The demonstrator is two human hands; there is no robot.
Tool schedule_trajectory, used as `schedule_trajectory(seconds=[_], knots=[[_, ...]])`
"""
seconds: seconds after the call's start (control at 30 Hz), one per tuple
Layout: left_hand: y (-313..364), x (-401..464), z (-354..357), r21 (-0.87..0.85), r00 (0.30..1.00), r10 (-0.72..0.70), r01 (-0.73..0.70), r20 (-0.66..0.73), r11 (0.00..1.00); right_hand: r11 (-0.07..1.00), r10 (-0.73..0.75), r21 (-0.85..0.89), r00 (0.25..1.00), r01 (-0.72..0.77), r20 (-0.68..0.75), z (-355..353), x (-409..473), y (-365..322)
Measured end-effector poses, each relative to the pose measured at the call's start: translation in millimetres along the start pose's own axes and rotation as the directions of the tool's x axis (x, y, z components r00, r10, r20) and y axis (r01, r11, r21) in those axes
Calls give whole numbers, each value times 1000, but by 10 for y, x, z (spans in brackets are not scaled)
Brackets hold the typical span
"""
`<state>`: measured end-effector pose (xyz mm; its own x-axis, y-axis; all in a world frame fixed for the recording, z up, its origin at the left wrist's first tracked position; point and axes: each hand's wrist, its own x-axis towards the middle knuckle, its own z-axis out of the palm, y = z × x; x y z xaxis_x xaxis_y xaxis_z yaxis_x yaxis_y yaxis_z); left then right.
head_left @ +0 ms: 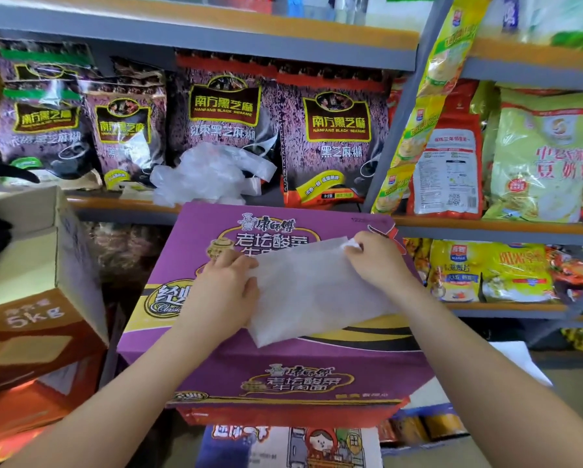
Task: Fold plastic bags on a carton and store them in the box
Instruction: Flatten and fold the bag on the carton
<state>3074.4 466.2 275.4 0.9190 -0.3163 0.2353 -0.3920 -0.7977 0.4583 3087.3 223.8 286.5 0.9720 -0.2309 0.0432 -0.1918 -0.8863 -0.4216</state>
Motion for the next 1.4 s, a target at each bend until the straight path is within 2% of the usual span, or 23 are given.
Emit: schedule_trajectory(seconds=[0.07, 0.2, 0.37, 0.53, 0.67, 0.77, 0.87, 0.97, 1.03, 1.07, 1.13, 1.2, 1.23, 1.3, 1.4], knots=[[106, -1, -42, 50, 1000, 14, -14, -1, 999, 999, -6, -37, 1000, 6, -8, -1, 47, -7], [357, -65, -41, 189, 977, 91, -127, 191, 974, 991, 12, -137, 1000, -9, 19, -1, 130, -38], [285, -60, 169, 298, 958, 98, -180, 270, 938, 969, 25, -248, 1000, -24, 2, 65, 163, -83], [212, -80, 158, 318, 973, 73, -143, 221, 937, 948, 46, -316, 999, -39, 13, 58, 174, -133], [205, -85, 134, 366, 973, 101, -173, 208, 915, 913, 93, -397, 996, -92, -16, 81, 189, -203], [206, -93, 145, 361, 972, 112, -181, 205, 915, 894, 72, -441, 997, -76, -26, 80, 198, -240], [283, -48, 75, 299, 980, 76, -130, 185, 945, 858, 49, -511, 999, -47, -9, 90, 222, -284], [339, 5, 134, 358, 986, 6, -66, 167, 931, 841, 87, -536, 996, -69, 8, 112, 239, -317], [359, -41, 197, 398, 982, -23, -55, 188, 916, 851, 126, -511, 992, -124, -32, 66, 204, -330], [346, -69, 230, 410, 981, -37, -46, 193, 911, 846, 89, -521, 994, -112, -70, 36, 156, -340], [304, -94, 271, 422, 981, -41, -43, 188, 906, 845, -129, -532, 986, 54, -105, 28, 27, -405], [280, -91, 273, 424, 978, -26, -65, 205, 903, 839, -368, -430, 930, 334, 6, 110, -149, -533], [279, -86, 265, 415, 976, -25, -68, 215, 907, 819, -434, -373, 896, 435, 92, 179, -226, -591], [277, -89, 267, 384, 976, -28, -59, 218, 922, 810, -446, -301, 862, 503, 240, 304, -314, -617], [256, -119, 267, 373, 972, -42, -48, 230, 926, 840, -384, -281, 874, 465, 297, 361, -323, -489]])
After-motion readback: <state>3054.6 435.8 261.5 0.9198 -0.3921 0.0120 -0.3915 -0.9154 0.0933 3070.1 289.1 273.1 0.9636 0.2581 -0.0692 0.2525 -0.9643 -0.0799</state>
